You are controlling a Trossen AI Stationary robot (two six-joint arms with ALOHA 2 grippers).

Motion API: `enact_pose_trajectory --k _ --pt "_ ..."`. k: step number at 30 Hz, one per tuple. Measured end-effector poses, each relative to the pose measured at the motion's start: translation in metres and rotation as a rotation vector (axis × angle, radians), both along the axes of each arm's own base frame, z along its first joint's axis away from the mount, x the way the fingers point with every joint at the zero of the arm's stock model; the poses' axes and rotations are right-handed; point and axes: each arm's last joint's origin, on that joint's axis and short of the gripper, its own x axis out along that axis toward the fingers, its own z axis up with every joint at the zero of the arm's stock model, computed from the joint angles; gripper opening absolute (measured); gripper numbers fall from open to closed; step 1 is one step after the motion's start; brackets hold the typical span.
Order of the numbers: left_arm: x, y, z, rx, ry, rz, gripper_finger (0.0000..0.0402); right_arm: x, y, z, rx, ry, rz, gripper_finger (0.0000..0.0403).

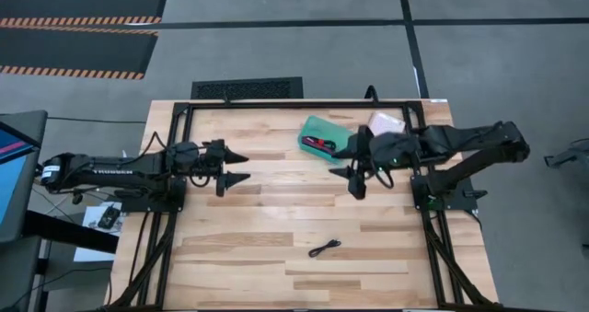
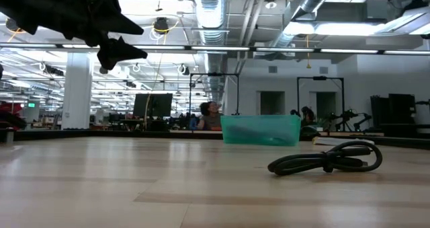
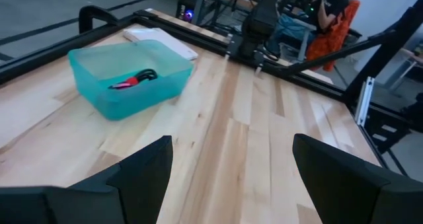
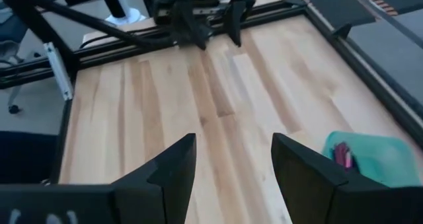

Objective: Pick and place USB-C Cables
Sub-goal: Put the black charger cable into the light blue bin

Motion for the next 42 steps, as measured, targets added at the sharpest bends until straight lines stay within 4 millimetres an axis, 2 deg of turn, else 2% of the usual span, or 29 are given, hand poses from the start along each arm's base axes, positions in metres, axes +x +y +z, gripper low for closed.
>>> enact_pose_trajectory --k 7,12,19,24,28,35,42 --pt "0.001 -0.007 0.001 -0.011 -0.011 -0.036 0.0300 0.000 0.032 -0.019 0.052 0.040 -0.007 0.0219" --pt "0.005 -0.011 0.004 -0.021 -0.058 -0.062 0.0300 0.013 0.058 -0.046 0.094 0.097 0.014 0.0219" --pt "0.021 -0.019 0.001 -0.047 -0.093 -0.109 0.0300 0.030 0.088 -0.064 0.094 0.111 0.075 0.0219" --pt "0.036 -0.026 -0.008 -0.091 -0.089 -0.142 0.0300 0.030 0.099 -0.060 0.121 0.050 0.114 0.0219" --pt "0.051 -0.032 -0.012 -0.102 -0.046 -0.161 0.0300 0.021 0.102 -0.049 0.140 0.000 0.132 0.0219" --pt "0.091 -0.042 -0.006 -0.061 0.013 -0.190 0.0300 0.009 0.098 -0.035 0.124 -0.067 0.094 0.0219" --pt "0.129 -0.066 -0.016 0.014 0.097 -0.241 0.0300 0.009 0.098 -0.034 0.156 -0.080 0.077 0.0219"
